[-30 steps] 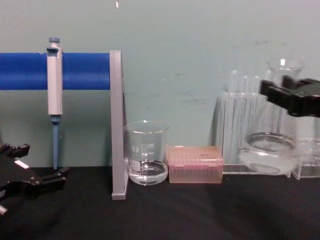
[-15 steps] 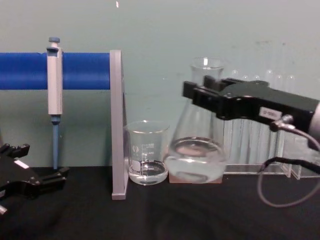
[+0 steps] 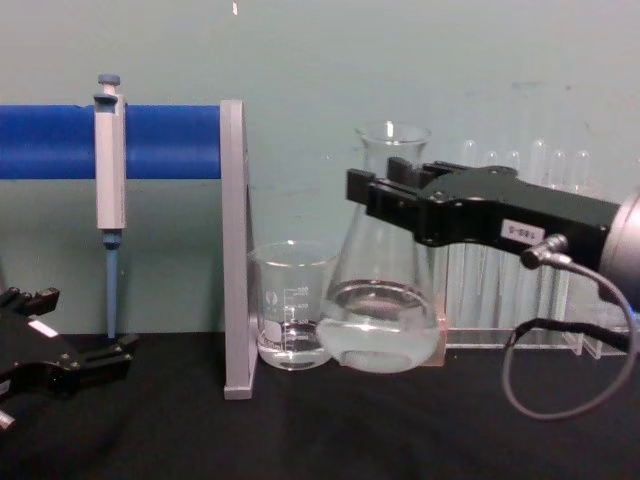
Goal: Grasp the erlenmeyer flask with one hand, shake it three times, then place it back.
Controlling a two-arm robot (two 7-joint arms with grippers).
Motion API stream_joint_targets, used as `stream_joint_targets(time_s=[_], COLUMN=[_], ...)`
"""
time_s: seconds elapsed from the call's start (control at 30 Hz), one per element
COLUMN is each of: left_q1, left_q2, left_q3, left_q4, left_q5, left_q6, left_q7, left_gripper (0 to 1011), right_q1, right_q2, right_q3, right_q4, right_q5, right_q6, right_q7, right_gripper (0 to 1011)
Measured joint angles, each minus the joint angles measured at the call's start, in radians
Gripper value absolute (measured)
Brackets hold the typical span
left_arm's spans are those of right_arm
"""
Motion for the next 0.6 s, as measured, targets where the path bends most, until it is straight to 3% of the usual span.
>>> stream_joint_targets(time_s=[0.27,0.6], left_q1=[0.0,0.0], left_q2=[0.0,0.0], left_q3=[0.0,0.0], left_q4=[0.0,0.0], left_q5=[0.0,0.0], left_q6=[0.0,0.0], left_q7=[0.0,0.0], left_gripper=[1001,1001], right_q1=[-0.04,-0.132], right_q2=[0.02,0.039], right_q3=[0.055,0.188], right_q4=[-0.025,-0.078], right_q5=[-0.02,-0.042], right_q6=[-0.004,0.008], right_q7=[-0.079,-0.195], right_gripper=[451,450])
